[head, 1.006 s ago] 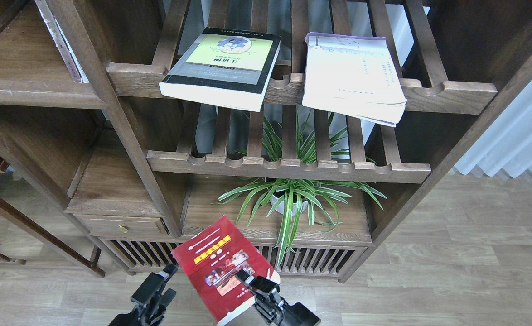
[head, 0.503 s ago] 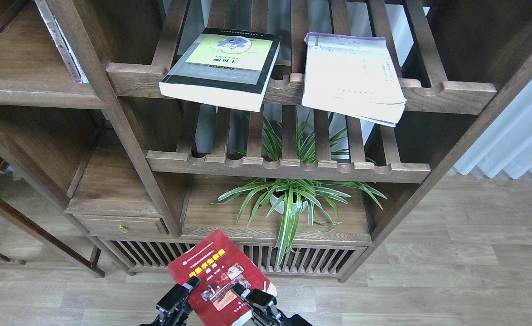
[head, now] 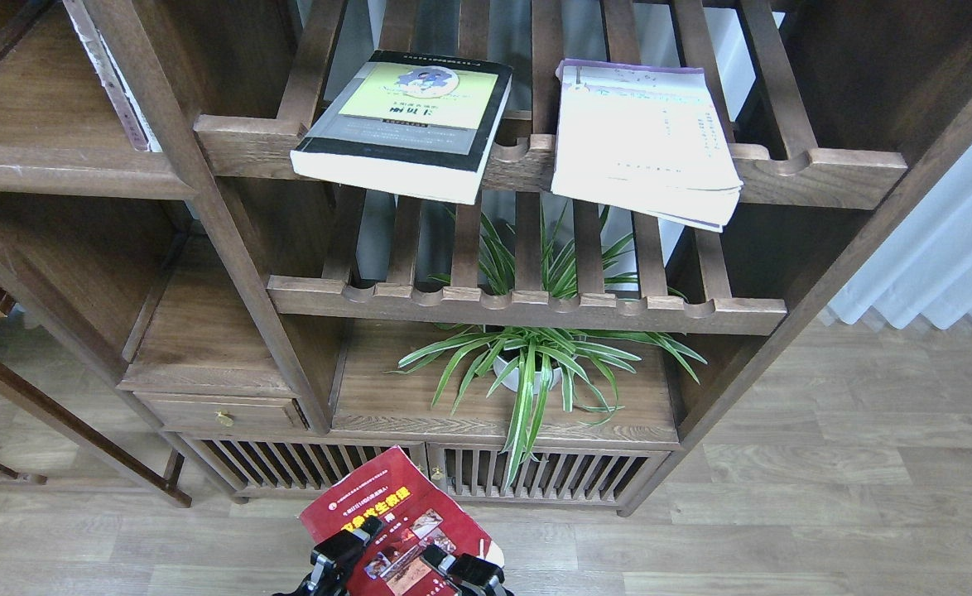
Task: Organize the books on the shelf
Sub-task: 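Carry the red book with the left gripper onto the side shelf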
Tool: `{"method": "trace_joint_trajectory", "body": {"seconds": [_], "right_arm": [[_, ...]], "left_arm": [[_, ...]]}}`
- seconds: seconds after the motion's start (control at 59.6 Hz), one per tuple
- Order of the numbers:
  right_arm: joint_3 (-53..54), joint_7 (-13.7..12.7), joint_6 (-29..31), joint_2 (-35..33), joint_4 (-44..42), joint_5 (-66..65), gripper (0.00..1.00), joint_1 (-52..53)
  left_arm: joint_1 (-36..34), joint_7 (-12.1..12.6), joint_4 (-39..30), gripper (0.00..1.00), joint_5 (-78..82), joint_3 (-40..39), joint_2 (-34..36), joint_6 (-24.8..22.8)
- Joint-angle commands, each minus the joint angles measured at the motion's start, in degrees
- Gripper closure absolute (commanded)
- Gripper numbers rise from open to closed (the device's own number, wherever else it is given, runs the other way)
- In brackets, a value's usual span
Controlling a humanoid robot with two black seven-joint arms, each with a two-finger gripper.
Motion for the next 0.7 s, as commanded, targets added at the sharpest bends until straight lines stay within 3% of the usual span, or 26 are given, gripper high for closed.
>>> {"method": "trace_joint_trajectory", "body": {"seconds": [0.0, 0.05, 0.252, 0.57, 0.688], "right_arm": [[0.8, 0.61, -0.02, -0.07, 0.01, -4.63, 0.06, 0.14], [1.07, 0.87, -0.02, -0.07, 0.01, -5.95, 0.0, 0.4], [1.07, 0.96, -0.02, -0.07, -0.17, -6.3, 0.0, 0.67], [0.98, 0.7, -0.02, -0.07, -3.68, -6.48, 0.0, 0.93], [0.72, 0.61, -0.02, -0.07, -3.86, -6.48, 0.0, 0.84]], "left_arm": [[1.02, 0.13, -2.63, 0.92, -0.13, -4.0, 3.48, 0.0], [1.72, 0.13, -3.77, 0.92, -0.13, -5.14, 4.98, 0.0], [5.94, 0.22, -11.51, 0.92, -0.04, -14.46, 13.5, 0.0], [14.2, 0.92, -30.66, 0.9, 0.22, -39.4, 25.01, 0.0], [14.47, 0.92, -31.55, 0.91, 0.22, -48.12, 29.59, 0.0]]}}
